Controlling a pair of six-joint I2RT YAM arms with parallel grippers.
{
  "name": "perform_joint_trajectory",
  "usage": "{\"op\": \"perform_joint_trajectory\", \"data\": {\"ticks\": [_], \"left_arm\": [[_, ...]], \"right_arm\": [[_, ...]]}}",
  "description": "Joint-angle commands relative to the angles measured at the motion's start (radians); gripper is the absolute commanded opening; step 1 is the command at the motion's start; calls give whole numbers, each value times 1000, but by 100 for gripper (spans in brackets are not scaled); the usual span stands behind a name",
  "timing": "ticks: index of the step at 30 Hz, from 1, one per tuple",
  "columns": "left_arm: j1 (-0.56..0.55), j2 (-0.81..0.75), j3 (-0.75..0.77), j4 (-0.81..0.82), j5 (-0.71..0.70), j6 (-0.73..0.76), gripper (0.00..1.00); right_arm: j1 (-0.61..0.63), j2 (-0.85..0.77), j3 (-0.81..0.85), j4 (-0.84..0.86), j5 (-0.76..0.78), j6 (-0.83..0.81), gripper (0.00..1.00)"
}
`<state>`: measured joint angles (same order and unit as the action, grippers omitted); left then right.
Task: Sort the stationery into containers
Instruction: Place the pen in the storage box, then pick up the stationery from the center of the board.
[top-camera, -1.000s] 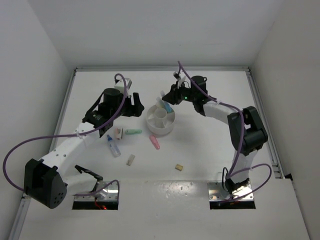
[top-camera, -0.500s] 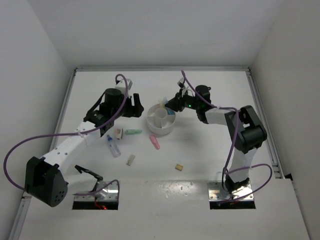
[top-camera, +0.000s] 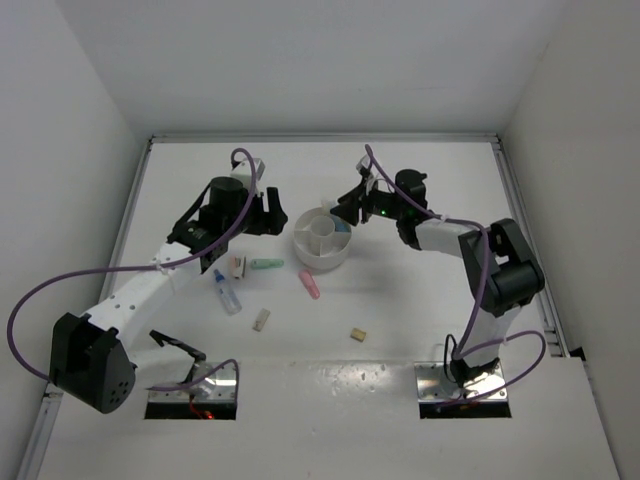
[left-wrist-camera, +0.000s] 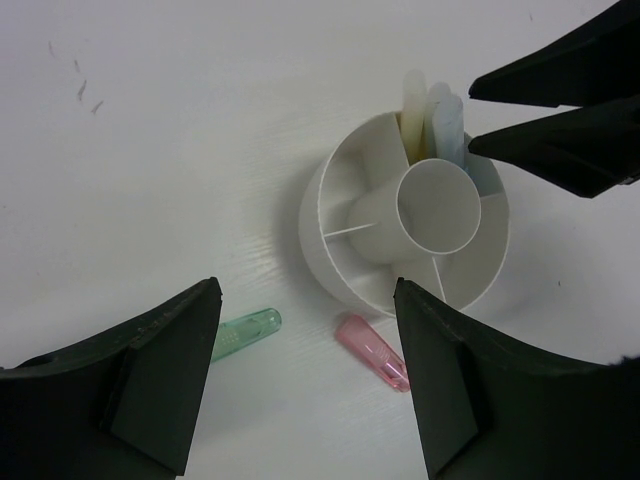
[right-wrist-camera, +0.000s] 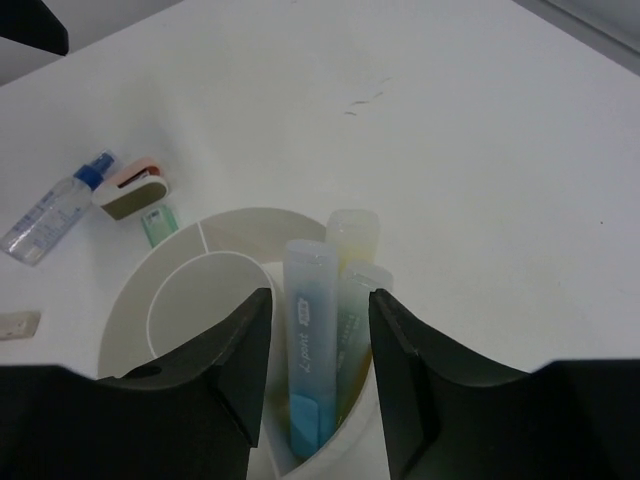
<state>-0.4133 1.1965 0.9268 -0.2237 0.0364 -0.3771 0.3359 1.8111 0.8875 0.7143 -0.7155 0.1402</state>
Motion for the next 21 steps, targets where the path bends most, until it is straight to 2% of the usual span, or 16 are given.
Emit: {"op": "perform_joint_trajectory", "data": {"ticks": [1, 10, 13, 14, 15, 17, 18, 19, 20, 21], "left_arm": [[7, -2, 32, 18, -3, 6, 76], [7, -2, 32, 18, -12, 6, 76], [7, -2, 32, 18, -12, 6, 76], [7, -2, 32, 18, -12, 6, 75], [7, -2, 32, 18, -12, 6, 72], [7, 8, 32, 18, -3, 6, 47], [7, 8, 32, 18, -12, 6, 31], [7, 8, 32, 18, -12, -6, 13], [7, 17, 32, 18, -27, -6, 0], [7, 17, 32, 9, -39, -34, 0]], "right_arm": [[-3, -50, 50, -7, -32, -48, 44], [-3, -93, 50, -36, -10, -68, 48], [-3, -163, 105, -163, 62, -158, 26], [-3, -183, 122, -268, 91, -177, 17], [-3, -225, 155, -324, 173, -197, 2], [-3, -268, 185, -472, 281, -225, 0], [6, -303, 224, -531, 363, -225, 0], [6, -315, 249, -603, 364, -235, 0], [6, -325, 281, -780, 355, -284, 0], [6, -325, 342, -871, 311, -313, 13]]}}
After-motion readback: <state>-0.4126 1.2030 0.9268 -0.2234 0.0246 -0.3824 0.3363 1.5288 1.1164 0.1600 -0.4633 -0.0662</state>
